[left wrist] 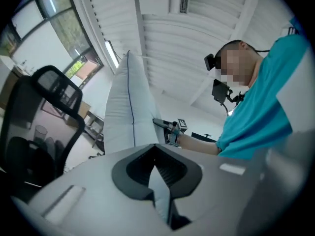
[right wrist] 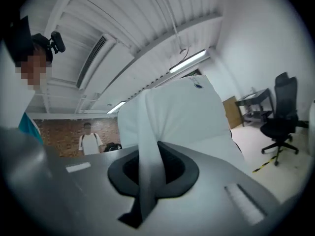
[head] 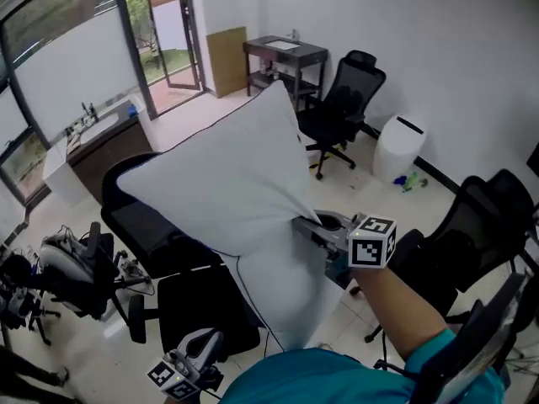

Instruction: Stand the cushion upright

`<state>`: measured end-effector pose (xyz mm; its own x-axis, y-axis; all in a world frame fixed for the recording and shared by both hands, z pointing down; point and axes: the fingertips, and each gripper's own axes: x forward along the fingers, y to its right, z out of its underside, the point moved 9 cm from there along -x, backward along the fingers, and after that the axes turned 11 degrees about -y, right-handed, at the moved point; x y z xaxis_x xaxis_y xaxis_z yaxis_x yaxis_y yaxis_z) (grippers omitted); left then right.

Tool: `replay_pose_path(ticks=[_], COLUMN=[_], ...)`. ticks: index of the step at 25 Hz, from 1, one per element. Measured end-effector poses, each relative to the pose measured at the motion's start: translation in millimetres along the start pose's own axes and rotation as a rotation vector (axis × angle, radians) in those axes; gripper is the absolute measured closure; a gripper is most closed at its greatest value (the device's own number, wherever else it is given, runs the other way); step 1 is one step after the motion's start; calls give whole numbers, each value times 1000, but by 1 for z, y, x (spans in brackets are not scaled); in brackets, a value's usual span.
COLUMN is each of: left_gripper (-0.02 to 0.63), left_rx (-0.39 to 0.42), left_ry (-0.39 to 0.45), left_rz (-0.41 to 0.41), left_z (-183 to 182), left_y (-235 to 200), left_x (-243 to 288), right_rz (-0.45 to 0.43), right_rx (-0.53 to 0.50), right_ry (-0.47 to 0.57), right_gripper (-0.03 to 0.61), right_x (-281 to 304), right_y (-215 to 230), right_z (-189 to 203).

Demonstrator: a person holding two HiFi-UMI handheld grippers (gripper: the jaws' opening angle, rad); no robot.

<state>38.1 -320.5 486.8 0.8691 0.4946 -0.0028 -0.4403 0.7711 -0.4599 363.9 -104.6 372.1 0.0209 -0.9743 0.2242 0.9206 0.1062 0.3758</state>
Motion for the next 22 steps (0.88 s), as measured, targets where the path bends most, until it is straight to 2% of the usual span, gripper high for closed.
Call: replay_pose_path(ticks=[4,7,15,18,22], left_gripper=[603,603,603,603,603], left_rx=[47,62,43,22,24], left_ry=[-148,-211,-334,-385,-460], left_rz=[232,348,548,602,669], left_z=[9,29,93,113,133], left_y=[16,56,185,219,244], left_x=[84,156,340,391,442], right_rz=[250,377,687,800,950], right_rx=[55,88,152,175,209], right_ry=[155,248,493,587,708], right_gripper=[569,569,569,569,569], right_x=[-138,-246,-519,-592,-657], right_y=[13,27,61,74,92], right_z=[27,48,108,126,159])
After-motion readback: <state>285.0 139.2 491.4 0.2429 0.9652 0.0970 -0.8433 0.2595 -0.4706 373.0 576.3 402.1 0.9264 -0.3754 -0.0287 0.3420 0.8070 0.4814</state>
